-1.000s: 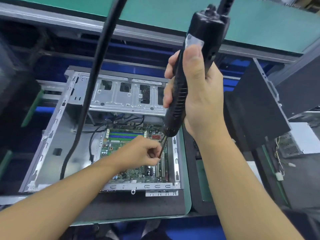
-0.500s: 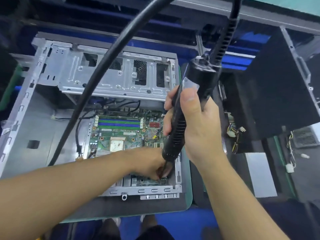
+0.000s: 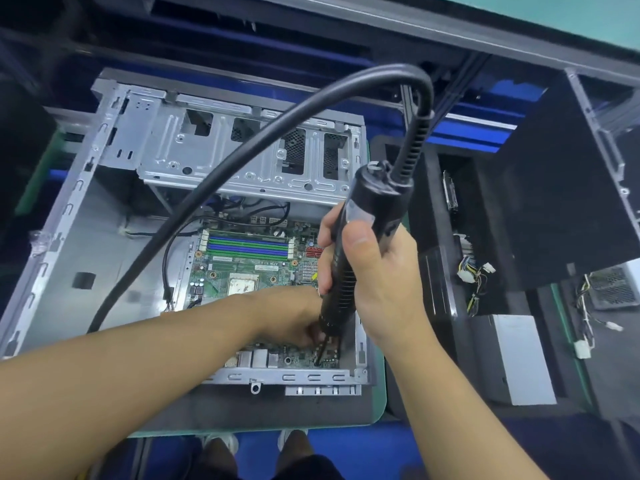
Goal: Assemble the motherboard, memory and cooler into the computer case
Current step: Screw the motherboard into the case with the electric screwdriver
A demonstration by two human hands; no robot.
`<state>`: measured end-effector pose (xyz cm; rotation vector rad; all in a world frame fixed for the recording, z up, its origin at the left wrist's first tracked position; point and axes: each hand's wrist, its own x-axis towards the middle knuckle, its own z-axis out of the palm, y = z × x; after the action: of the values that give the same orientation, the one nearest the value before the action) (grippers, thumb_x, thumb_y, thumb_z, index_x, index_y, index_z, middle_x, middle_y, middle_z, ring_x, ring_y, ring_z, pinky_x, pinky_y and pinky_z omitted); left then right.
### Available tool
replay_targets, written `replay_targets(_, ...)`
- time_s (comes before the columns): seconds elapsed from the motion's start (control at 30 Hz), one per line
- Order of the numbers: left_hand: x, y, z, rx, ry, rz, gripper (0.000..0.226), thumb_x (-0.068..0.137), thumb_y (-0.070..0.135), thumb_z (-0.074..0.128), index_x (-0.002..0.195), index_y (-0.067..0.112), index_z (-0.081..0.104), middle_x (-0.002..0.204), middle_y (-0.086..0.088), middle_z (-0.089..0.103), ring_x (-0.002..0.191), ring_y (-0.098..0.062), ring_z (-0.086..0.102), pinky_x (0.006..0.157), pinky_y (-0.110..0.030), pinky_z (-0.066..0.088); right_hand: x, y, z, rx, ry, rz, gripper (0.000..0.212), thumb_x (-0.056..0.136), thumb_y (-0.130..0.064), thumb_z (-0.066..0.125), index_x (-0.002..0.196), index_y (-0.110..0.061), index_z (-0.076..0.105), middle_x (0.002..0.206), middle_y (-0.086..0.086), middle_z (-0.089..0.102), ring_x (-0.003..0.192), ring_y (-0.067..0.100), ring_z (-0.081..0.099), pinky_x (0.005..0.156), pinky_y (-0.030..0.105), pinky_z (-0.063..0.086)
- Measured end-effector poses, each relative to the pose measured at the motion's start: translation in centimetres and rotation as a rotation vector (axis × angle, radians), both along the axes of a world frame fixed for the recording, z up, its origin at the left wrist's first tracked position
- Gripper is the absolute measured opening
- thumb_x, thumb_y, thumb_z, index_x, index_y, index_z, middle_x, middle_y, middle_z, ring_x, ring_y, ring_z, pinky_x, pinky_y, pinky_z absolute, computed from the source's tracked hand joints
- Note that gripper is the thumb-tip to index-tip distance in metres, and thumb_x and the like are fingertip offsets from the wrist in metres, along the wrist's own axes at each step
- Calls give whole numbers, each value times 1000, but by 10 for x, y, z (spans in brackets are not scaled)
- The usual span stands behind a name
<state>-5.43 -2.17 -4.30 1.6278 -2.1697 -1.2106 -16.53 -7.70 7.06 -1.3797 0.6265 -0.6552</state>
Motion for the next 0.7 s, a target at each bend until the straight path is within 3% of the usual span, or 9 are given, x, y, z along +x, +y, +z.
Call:
replay_targets(0.1, 7, 0, -3, -1, -118, -16, 15, 85, 16, 66, 100, 16, 65, 77, 7, 56, 72, -13, 44, 55, -17, 33, -2, 2, -1, -30, -11, 4, 71, 75, -76, 68, 91, -7, 56, 71, 22, 55, 48, 26, 51, 55, 32, 43)
replay_targets(0.17, 12, -1, -6, -31, -185, 47, 6, 87, 20, 65, 90, 21, 59, 76, 11, 50, 70, -13, 43, 55, -22, 32, -3, 2, -1, -41, -10, -2, 67, 75, -75, 68, 90, -11, 57, 71, 20, 56, 49, 25, 52, 57, 33, 43)
replay_targets(0.23, 16, -1, -5, -118, -241, 186, 22, 86, 22, 64, 74, 28, 47, 67, 17, 39, 64, -10, 40, 50, -18, 27, -2, 3, -1, -40, -7, -14, 68, 73, -77, 69, 90, -12, 59, 71, 15, 58, 51, 25, 53, 60, 35, 42)
replay_targets(0.33, 28, -8, -5, -220, -281, 423, 27, 84, 24, 58, 64, 32, 42, 79, 15, 50, 79, -12, 52, 68, -24, 42, -2, 4, -2, -51, -15, -14, 73, 75, -76, 68, 91, -6, 56, 69, 20, 56, 48, 26, 52, 59, 33, 42)
replay_targets(0.4, 36, -11, -9, -237, -351, 520, 9, 86, 29, 56, 95, 30, 57, 106, 5, 55, 101, -17, 52, 89, -35, 46, -3, 4, -1, -53, -22, -20, 79, 75, -76, 68, 92, 0, 53, 70, 23, 54, 48, 27, 52, 58, 32, 42)
replay_targets(0.47, 39, -15, -17, -284, -472, 551, 40, 89, 35, 55, 124, 16, 51, 120, -3, 51, 110, -21, 46, 97, -38, 40, -4, 4, 0, -43, -37, -24, 83, 75, -75, 68, 93, 4, 51, 70, 22, 54, 47, 26, 52, 56, 31, 42)
replay_targets(0.57, 40, -23, -17, -366, -611, 587, 41, 91, 39, 47, 121, 10, 53, 114, -9, 56, 104, -27, 49, 92, -41, 39, -5, 2, 1, -38, -56, -36, 85, 76, -74, 68, 93, 7, 50, 69, 16, 58, 47, 27, 52, 56, 32, 43)
replay_targets(0.7, 43, -37, -12, -385, -634, 556, 41, 91, 40, 43, 120, 15, 57, 120, -8, 61, 106, -29, 55, 85, -41, 42, -5, 0, 1, -23, -86, -43, 77, 77, -74, 67, 93, 0, 54, 67, 15, 58, 47, 26, 52, 57, 32, 43)
